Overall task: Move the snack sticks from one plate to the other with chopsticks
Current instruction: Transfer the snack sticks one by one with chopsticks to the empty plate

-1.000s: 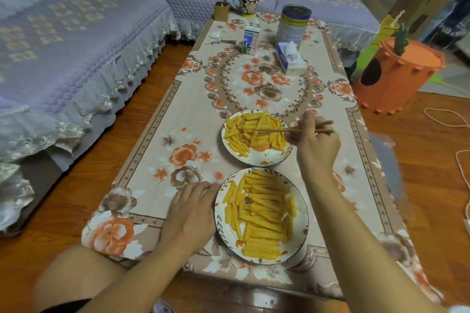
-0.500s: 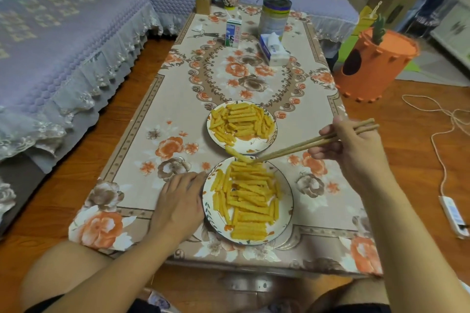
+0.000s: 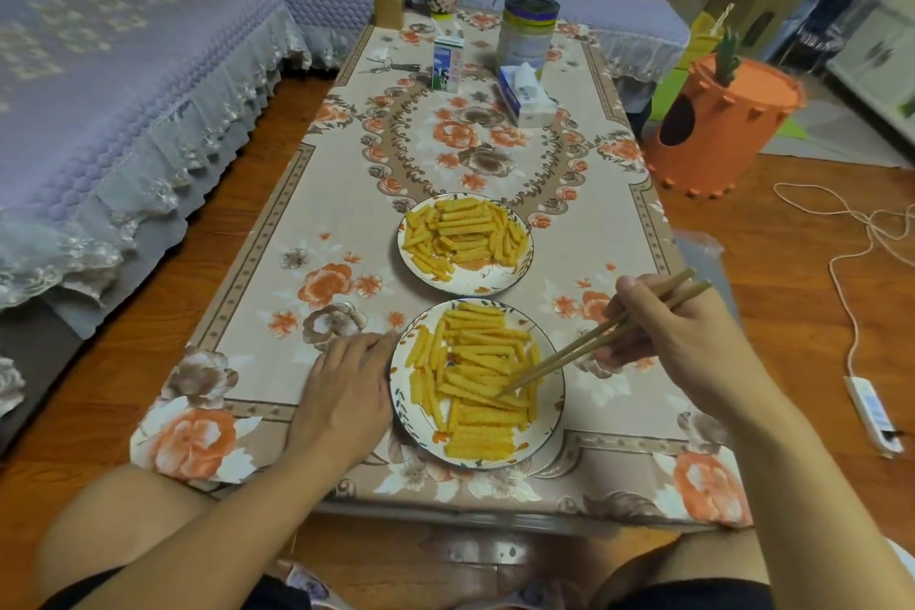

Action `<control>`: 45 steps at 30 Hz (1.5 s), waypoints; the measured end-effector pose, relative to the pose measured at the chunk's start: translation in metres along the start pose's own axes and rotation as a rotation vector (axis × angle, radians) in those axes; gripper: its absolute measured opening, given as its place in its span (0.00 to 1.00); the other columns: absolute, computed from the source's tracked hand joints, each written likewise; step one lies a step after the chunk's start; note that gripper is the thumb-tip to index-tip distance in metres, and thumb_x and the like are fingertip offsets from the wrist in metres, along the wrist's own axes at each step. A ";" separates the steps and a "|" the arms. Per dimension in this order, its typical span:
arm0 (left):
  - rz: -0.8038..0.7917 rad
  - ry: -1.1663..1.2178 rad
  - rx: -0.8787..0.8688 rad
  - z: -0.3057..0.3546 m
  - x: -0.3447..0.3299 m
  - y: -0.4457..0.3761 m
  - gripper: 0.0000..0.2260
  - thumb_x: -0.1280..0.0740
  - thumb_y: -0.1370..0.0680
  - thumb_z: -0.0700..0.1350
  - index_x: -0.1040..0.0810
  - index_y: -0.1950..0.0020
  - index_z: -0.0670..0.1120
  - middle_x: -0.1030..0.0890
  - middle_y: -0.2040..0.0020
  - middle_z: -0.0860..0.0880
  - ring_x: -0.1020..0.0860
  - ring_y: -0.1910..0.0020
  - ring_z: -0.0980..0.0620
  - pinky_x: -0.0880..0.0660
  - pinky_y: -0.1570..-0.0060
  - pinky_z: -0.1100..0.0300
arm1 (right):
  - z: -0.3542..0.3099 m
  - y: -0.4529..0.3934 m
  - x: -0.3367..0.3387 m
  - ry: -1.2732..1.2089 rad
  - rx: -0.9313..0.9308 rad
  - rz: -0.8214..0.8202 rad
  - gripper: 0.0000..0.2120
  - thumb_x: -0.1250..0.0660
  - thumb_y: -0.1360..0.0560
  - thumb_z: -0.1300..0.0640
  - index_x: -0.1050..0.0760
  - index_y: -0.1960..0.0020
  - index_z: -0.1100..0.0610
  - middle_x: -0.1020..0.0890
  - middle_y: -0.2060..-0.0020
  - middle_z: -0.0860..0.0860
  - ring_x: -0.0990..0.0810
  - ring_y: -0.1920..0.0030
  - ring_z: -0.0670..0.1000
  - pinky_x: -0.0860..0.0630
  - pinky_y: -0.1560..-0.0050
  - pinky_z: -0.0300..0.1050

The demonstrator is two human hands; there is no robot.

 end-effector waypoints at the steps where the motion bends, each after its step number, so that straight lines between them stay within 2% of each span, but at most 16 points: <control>1: 0.003 0.002 -0.003 0.000 0.000 0.000 0.23 0.49 0.19 0.50 0.31 0.25 0.54 0.25 0.34 0.53 0.30 0.34 0.49 0.28 0.36 0.49 | -0.002 0.001 0.001 0.011 0.003 0.002 0.18 0.38 0.17 0.55 0.22 0.56 0.69 0.18 0.65 0.69 0.15 0.66 0.67 0.15 0.64 0.56; 4: 0.009 -0.003 -0.007 0.000 0.000 -0.001 0.22 0.48 0.19 0.50 0.31 0.26 0.54 0.25 0.34 0.53 0.30 0.34 0.48 0.28 0.35 0.49 | -0.012 0.001 0.008 -0.007 0.046 0.046 0.18 0.39 0.16 0.57 0.22 0.55 0.71 0.19 0.66 0.68 0.16 0.68 0.66 0.16 0.64 0.56; 8: -0.004 -0.009 -0.003 -0.001 -0.001 -0.001 0.22 0.48 0.18 0.51 0.32 0.24 0.55 0.26 0.33 0.54 0.31 0.33 0.49 0.30 0.33 0.50 | -0.019 -0.008 0.005 -0.102 0.104 0.086 0.18 0.40 0.15 0.57 0.22 0.55 0.69 0.17 0.67 0.66 0.16 0.68 0.63 0.15 0.66 0.50; 11: -0.026 -0.028 -0.012 0.002 0.002 0.001 0.24 0.51 0.18 0.54 0.34 0.23 0.55 0.27 0.31 0.54 0.32 0.31 0.50 0.33 0.31 0.50 | -0.016 -0.029 -0.006 -0.182 0.130 0.163 0.17 0.40 0.15 0.55 0.21 0.53 0.67 0.17 0.64 0.64 0.14 0.66 0.61 0.15 0.64 0.47; 13: -0.031 -0.022 -0.006 0.004 0.004 0.000 0.26 0.54 0.19 0.56 0.34 0.23 0.55 0.28 0.30 0.54 0.33 0.30 0.50 0.34 0.30 0.50 | -0.014 -0.050 -0.020 -0.135 0.167 0.176 0.17 0.40 0.15 0.54 0.20 0.50 0.65 0.16 0.60 0.63 0.13 0.63 0.59 0.15 0.61 0.46; 18: -0.030 0.003 0.005 0.003 0.006 -0.001 0.25 0.54 0.20 0.55 0.32 0.24 0.56 0.27 0.31 0.54 0.32 0.31 0.50 0.33 0.31 0.50 | -0.011 -0.095 -0.050 0.013 0.271 0.182 0.15 0.39 0.15 0.54 0.18 0.49 0.63 0.15 0.59 0.61 0.14 0.62 0.57 0.15 0.57 0.54; 22: -0.035 0.011 0.009 0.004 0.008 -0.001 0.26 0.54 0.20 0.56 0.33 0.24 0.57 0.27 0.31 0.55 0.32 0.30 0.50 0.33 0.30 0.49 | -0.019 -0.108 -0.053 0.030 0.342 0.235 0.12 0.37 0.15 0.55 0.18 0.50 0.60 0.16 0.58 0.62 0.15 0.64 0.51 0.16 0.59 0.50; 25: -0.038 0.012 0.009 0.004 0.009 -0.001 0.26 0.54 0.20 0.55 0.32 0.25 0.57 0.27 0.32 0.55 0.31 0.31 0.50 0.32 0.31 0.49 | -0.020 -0.113 -0.057 0.097 0.395 0.210 0.10 0.37 0.16 0.55 0.19 0.53 0.52 0.16 0.58 0.60 0.15 0.63 0.51 0.16 0.58 0.53; 27: -0.042 0.009 0.014 0.003 0.008 -0.002 0.25 0.53 0.20 0.55 0.32 0.25 0.57 0.27 0.32 0.56 0.31 0.31 0.51 0.32 0.32 0.50 | -0.020 -0.115 -0.059 0.135 0.412 0.205 0.10 0.37 0.16 0.56 0.19 0.53 0.52 0.16 0.58 0.59 0.14 0.63 0.51 0.16 0.58 0.55; 33: -0.034 0.009 0.007 0.003 0.007 -0.002 0.24 0.52 0.20 0.55 0.31 0.25 0.56 0.26 0.33 0.55 0.30 0.32 0.50 0.30 0.33 0.50 | -0.024 -0.107 -0.062 0.198 0.540 0.203 0.12 0.38 0.17 0.48 0.19 0.52 0.52 0.17 0.60 0.53 0.14 0.64 0.53 0.18 0.61 0.62; 39: -0.024 0.010 0.007 0.002 0.007 -0.001 0.23 0.50 0.19 0.53 0.31 0.26 0.56 0.26 0.33 0.55 0.30 0.32 0.50 0.30 0.33 0.50 | -0.016 -0.108 -0.065 0.239 0.551 0.218 0.08 0.37 0.18 0.49 0.21 0.53 0.43 0.18 0.62 0.47 0.15 0.63 0.55 0.20 0.60 0.62; 42: -0.024 0.002 0.011 0.002 0.006 -0.001 0.22 0.49 0.19 0.52 0.32 0.26 0.56 0.27 0.32 0.55 0.31 0.32 0.50 0.31 0.32 0.50 | -0.016 -0.109 -0.068 0.258 0.561 0.224 0.08 0.37 0.17 0.50 0.21 0.54 0.44 0.18 0.62 0.45 0.15 0.62 0.55 0.20 0.61 0.62; 45: -0.020 0.006 0.011 0.002 0.007 -0.002 0.23 0.50 0.20 0.53 0.32 0.26 0.56 0.27 0.32 0.55 0.31 0.32 0.50 0.31 0.32 0.50 | -0.017 -0.108 -0.069 0.258 0.528 0.214 0.10 0.38 0.17 0.48 0.21 0.54 0.45 0.18 0.61 0.49 0.15 0.62 0.54 0.20 0.60 0.62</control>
Point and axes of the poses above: each hand's wrist, its own y-axis away from the middle knuckle, its own x-axis out of the back of the hand, z = x × y, the point moved 7 cm from there along -y, towards the middle knuckle
